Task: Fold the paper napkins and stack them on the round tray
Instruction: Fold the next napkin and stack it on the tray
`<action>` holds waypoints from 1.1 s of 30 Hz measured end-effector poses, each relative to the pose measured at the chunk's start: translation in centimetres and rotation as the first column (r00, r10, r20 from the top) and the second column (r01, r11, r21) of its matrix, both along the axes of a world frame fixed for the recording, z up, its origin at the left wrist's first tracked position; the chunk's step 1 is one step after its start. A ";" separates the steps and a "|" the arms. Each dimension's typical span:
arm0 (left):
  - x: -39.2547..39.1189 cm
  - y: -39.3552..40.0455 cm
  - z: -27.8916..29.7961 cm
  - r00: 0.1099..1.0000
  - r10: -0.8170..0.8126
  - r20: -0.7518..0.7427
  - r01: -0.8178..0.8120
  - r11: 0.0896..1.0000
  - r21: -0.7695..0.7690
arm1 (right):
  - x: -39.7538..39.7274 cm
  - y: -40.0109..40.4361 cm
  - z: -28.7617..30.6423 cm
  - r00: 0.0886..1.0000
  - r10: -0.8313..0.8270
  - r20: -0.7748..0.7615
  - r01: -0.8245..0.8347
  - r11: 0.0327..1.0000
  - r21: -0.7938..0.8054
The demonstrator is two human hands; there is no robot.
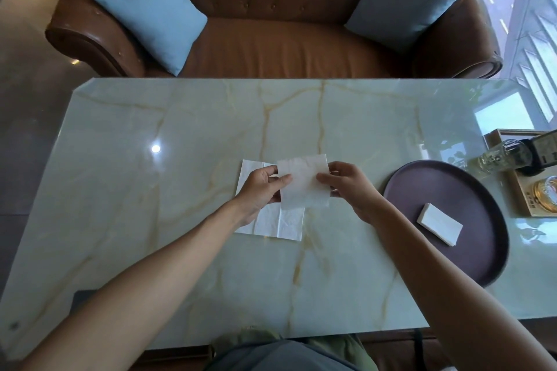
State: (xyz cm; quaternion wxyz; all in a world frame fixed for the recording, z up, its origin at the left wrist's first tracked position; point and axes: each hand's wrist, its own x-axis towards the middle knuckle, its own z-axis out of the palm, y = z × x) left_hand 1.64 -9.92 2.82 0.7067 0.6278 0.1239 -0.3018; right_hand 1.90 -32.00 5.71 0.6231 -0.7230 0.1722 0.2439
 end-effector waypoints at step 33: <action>0.2 -0.1 -0.2 0.992 0.012 0.127 -0.035 0.983 0.180 | -1.4 0.4 1.0 0.941 -0.200 -0.274 0.268 0.933 0.239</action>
